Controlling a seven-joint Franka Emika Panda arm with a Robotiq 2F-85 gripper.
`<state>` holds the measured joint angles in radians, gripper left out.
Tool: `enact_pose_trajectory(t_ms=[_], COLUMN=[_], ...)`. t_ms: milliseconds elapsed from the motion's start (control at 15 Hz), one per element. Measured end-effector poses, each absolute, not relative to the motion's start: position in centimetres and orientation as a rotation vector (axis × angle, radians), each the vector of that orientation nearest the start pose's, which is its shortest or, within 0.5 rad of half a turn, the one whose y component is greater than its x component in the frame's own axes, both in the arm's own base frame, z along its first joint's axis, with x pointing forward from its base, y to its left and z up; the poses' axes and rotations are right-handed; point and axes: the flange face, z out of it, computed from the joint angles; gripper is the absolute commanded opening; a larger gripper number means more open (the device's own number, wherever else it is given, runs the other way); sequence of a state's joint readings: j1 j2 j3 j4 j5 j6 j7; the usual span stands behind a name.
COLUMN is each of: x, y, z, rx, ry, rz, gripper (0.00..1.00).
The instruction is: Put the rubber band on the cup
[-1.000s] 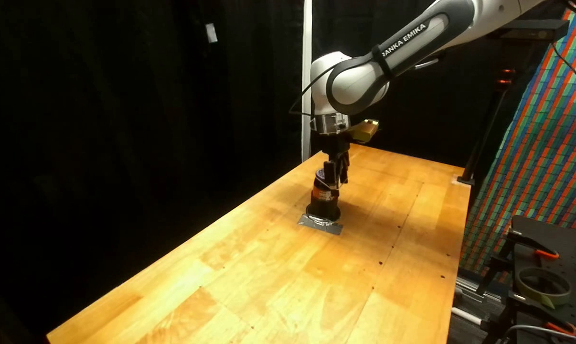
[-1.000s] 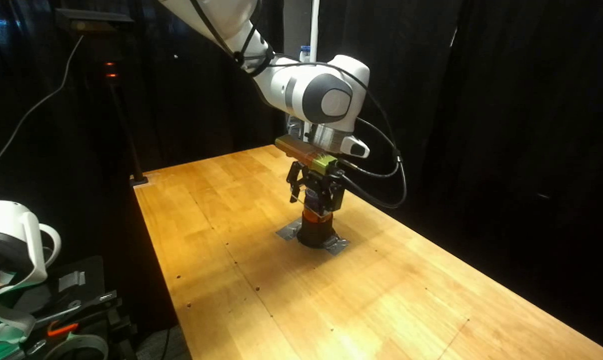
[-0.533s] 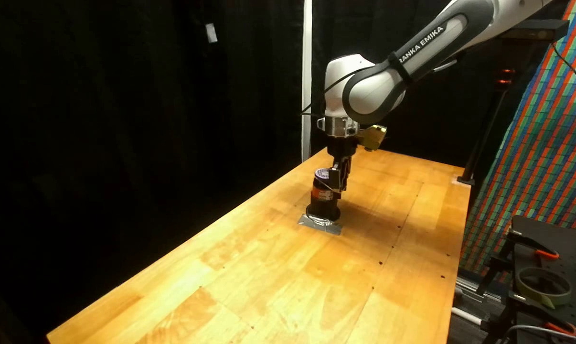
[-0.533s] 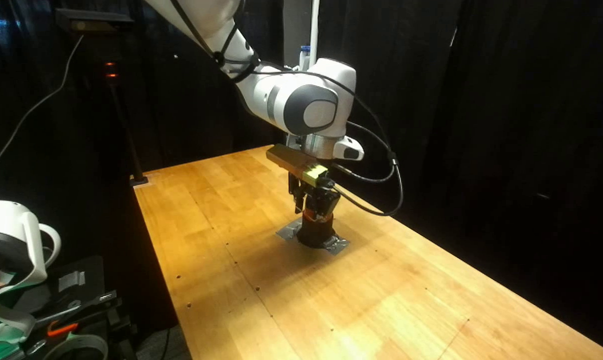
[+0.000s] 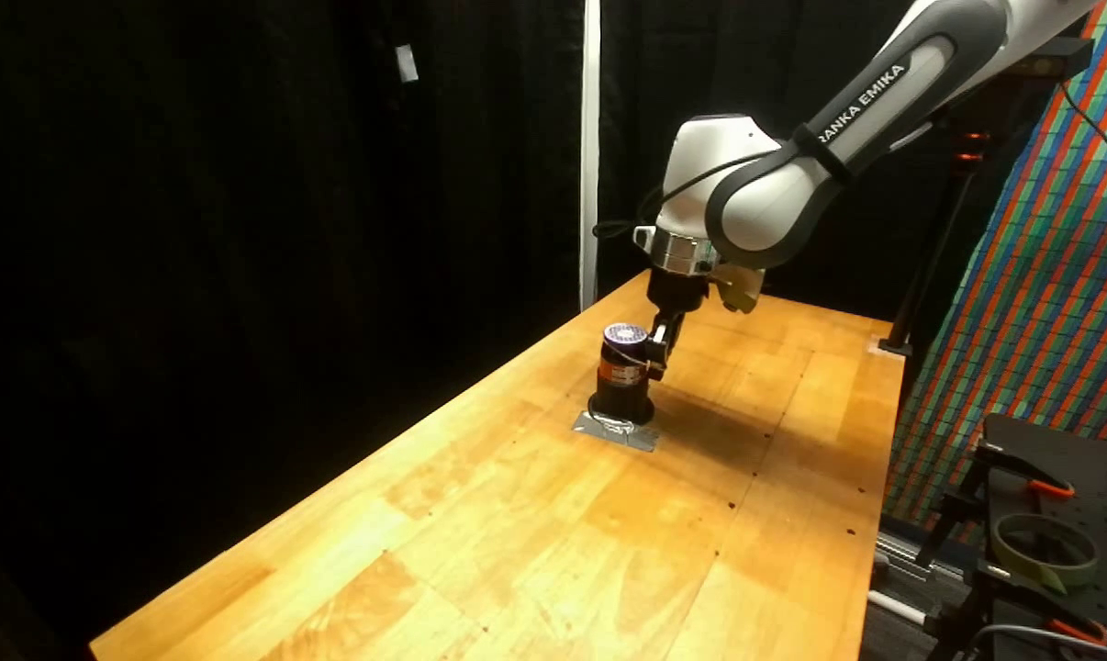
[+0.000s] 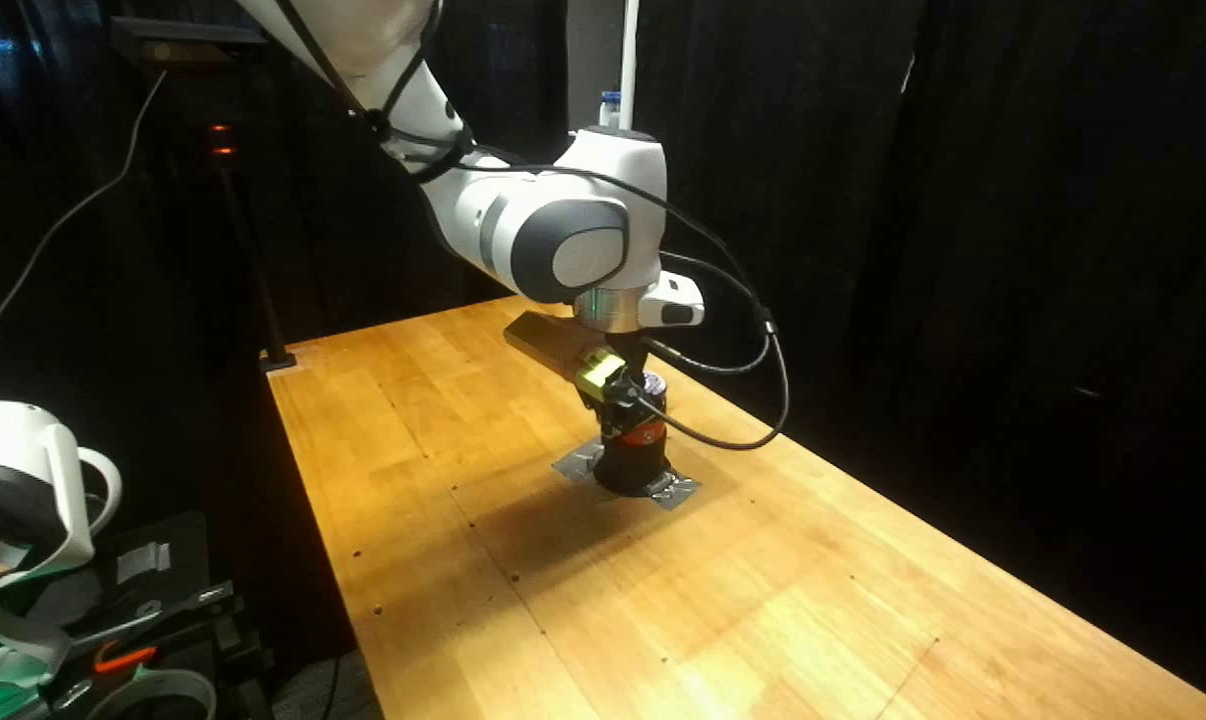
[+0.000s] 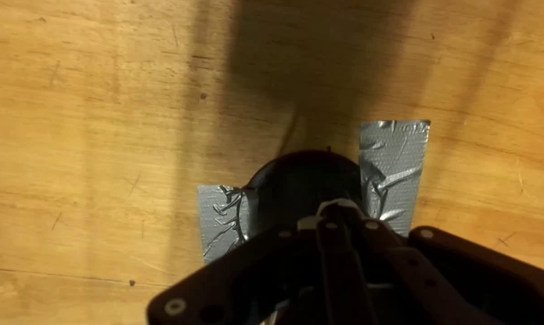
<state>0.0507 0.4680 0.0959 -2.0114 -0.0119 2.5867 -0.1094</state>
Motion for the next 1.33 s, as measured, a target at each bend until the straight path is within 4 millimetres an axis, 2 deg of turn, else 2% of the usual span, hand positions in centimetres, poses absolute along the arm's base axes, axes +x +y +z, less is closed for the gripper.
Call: enact_pose_trajectory(t_ms=[467,733,933,1133,1333], x=[56.2,52.7,50.1,48.4,47.4], y=[7.9,8.2,8.4,6.6,4.5], z=[23.6,23.9,23.9,23.3,22.8], rx=[-3.006,-2.888,-2.762,-2.68,-2.629], ry=[-0.412,-0.479,-0.594,-0.662,-0.702], rz=[-0.655,-0.918,-1.076,-1.177,-1.248], gripper=[0.08,0.07,0.07,0.07,0.08])
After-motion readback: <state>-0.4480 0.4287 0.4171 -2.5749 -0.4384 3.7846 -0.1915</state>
